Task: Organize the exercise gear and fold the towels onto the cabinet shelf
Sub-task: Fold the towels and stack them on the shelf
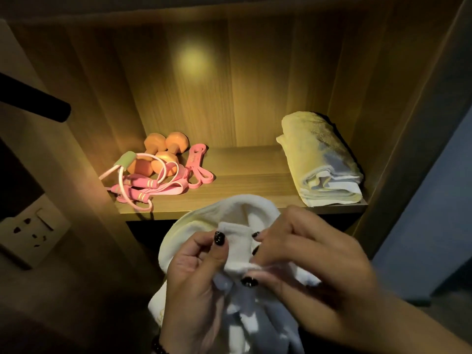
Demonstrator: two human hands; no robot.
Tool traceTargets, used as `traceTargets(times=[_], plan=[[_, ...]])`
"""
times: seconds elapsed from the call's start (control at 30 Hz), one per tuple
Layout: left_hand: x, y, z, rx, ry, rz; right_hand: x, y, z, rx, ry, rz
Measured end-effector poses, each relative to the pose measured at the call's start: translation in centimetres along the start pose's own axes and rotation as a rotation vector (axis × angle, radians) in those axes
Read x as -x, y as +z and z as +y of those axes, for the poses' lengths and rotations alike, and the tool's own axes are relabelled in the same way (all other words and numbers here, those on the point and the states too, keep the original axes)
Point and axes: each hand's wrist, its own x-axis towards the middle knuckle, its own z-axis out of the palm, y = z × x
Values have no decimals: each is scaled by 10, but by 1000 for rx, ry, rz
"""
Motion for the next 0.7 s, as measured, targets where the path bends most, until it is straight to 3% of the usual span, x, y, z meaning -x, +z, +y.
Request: traceTargets(times=[0.13, 0.4, 0.6, 0.7], plan=[[0, 3, 3, -19, 65, -49, -6, 25, 19, -243, 298, 235], [-4, -9, -2, -96, 145, -28, -1, 43, 29, -651, 752, 369], [-4, -15, 11, -365, 248, -190, 4, 51, 31, -657, 857, 410], [-2, -12, 13, -505, 328, -189, 6, 54, 33, -644, 889, 419]])
